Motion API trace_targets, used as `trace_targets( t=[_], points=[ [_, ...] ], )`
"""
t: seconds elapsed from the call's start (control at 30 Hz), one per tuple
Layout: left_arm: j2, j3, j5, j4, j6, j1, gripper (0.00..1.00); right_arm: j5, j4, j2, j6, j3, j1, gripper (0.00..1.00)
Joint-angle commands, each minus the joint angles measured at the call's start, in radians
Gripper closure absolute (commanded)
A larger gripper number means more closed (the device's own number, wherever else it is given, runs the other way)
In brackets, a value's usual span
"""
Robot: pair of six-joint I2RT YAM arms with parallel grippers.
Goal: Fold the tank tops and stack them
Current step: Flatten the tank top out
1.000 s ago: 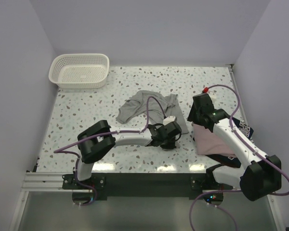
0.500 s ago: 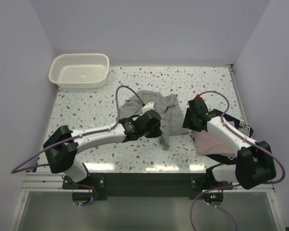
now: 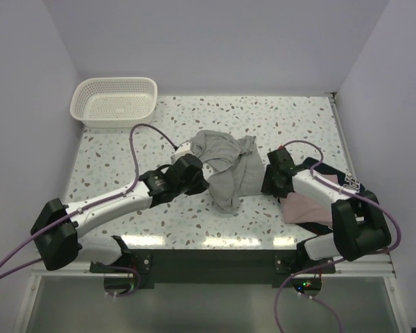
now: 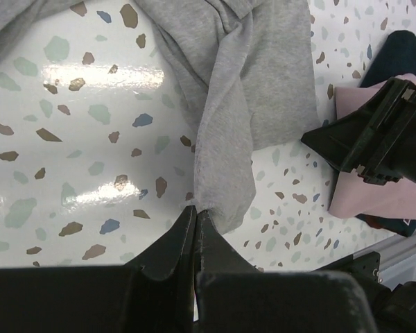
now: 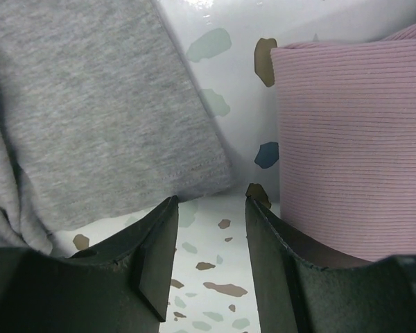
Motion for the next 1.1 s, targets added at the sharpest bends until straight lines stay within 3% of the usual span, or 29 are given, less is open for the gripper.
trace_targets(
  t=[0.0, 0.27, 0.37, 0.4, 0.5, 0.77, 0.93, 1.07],
  points=[
    [-0.048, -0.013, -0.029, -0.009, 0.023, 0.021, 1.00, 0.030, 0.049, 0.013, 0.022, -0.017, 0.004, 0.52],
    [-0.096, -0.032, -0.030, -0.043, 0.032, 0.044, 1.00, 0.044, 0.104, 0.056, 0.048, -0.017, 0.002, 0.53],
    [-0.117, -0.041, -0.029, -0.057, 0.032, 0.055, 1.00, 0.047, 0.115, 0.072, 0.057, -0.009, 0.002, 0.66],
    [-0.125, -0.042, -0.029, -0.063, 0.032, 0.062, 1.00, 0.050, 0.117, 0.074, 0.060, -0.006, 0.002, 0.81],
    [-0.157, -0.041, -0.041, -0.083, 0.044, 0.081, 1.00, 0.053, 0.117, 0.068, 0.068, 0.014, 0.002, 1.00],
    [-0.271, 0.063, -0.099, -0.196, 0.142, 0.161, 1.00, 0.055, -0.067, -0.128, 0.031, 0.199, 0.001, 1.00],
    [-0.352, 0.292, -0.236, -0.294, 0.234, 0.179, 1.00, 0.113, -0.234, -0.265, -0.002, 0.478, -0.002, 1.00],
    [-0.383, 0.547, -0.318, -0.324, 0.332, 0.179, 1.00, 0.176, -0.356, -0.313, -0.054, 0.814, -0.007, 1.00]
  ],
)
